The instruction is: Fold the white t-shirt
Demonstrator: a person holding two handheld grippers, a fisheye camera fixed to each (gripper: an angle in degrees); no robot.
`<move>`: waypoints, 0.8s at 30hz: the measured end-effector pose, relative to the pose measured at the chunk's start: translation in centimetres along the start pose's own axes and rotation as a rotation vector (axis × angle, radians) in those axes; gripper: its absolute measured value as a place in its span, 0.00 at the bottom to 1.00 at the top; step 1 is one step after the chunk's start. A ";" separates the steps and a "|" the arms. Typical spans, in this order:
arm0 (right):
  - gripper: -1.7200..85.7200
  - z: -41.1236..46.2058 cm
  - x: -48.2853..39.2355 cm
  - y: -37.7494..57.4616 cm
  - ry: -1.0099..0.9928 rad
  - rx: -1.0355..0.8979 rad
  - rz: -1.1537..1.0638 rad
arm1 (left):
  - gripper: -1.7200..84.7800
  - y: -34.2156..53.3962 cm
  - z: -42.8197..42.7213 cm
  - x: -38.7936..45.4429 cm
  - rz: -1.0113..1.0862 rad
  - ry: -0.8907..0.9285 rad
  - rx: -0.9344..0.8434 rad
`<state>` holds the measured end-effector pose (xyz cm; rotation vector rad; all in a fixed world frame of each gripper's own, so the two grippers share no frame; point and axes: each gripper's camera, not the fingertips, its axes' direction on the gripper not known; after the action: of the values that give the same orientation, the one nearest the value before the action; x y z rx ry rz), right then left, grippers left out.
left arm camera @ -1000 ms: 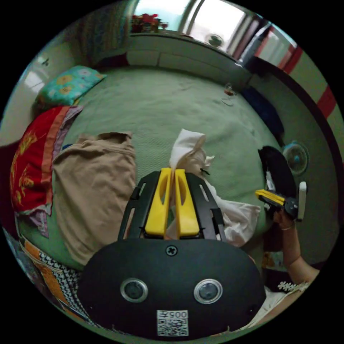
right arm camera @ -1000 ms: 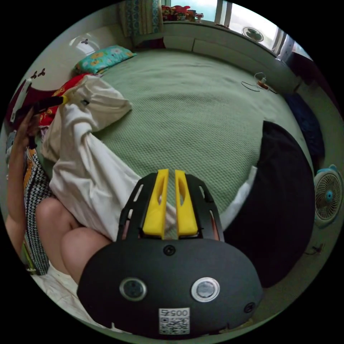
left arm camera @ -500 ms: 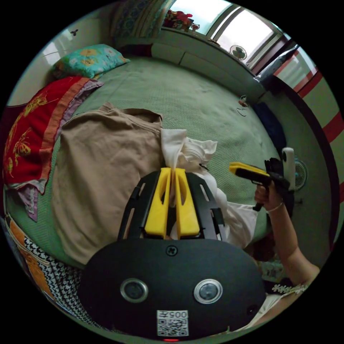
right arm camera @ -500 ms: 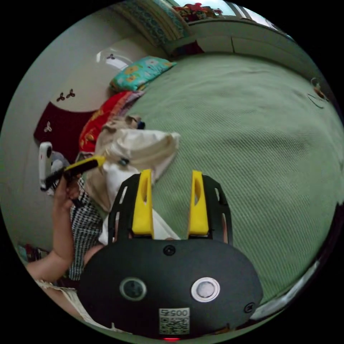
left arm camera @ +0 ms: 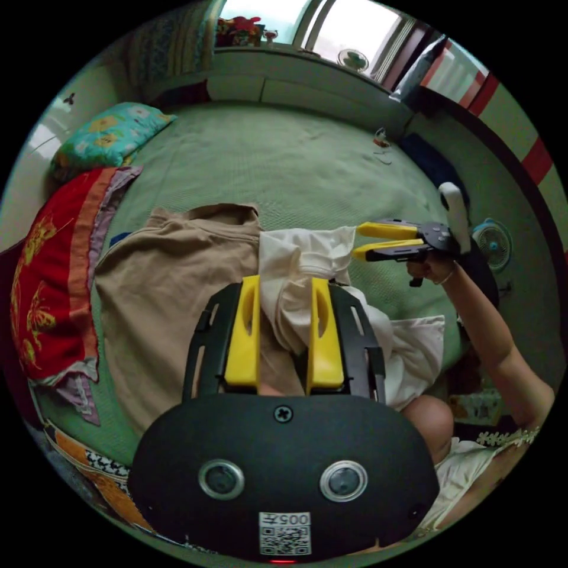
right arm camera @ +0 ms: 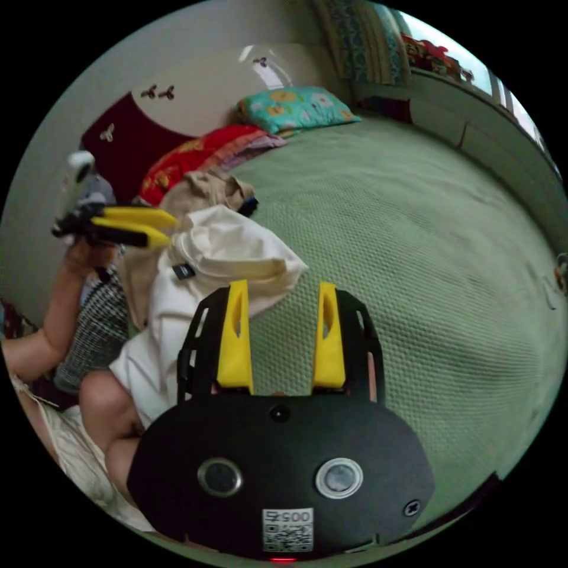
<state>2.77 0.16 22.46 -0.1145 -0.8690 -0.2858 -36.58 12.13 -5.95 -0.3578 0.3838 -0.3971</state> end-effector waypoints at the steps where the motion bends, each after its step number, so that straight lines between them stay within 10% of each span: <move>1: 0.19 0.2 0.2 -0.2 -0.025 0.009 0.018 | 0.15 -0.3 0.6 0.1 0.004 -0.003 -0.017; 8: 0.02 -0.1 -0.6 -0.3 -0.005 0.040 0.067 | 0.07 -0.4 0.7 0.6 -0.025 -0.015 0.001; 24: 0.00 -28.9 -13.4 7.3 0.273 0.562 -0.051 | 0.03 2.5 -14.4 10.9 0.080 -0.026 0.413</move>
<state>18.02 3.66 -6.28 0.4599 -0.6536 -0.0927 -32.69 5.82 -22.58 0.0548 0.2813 -0.3825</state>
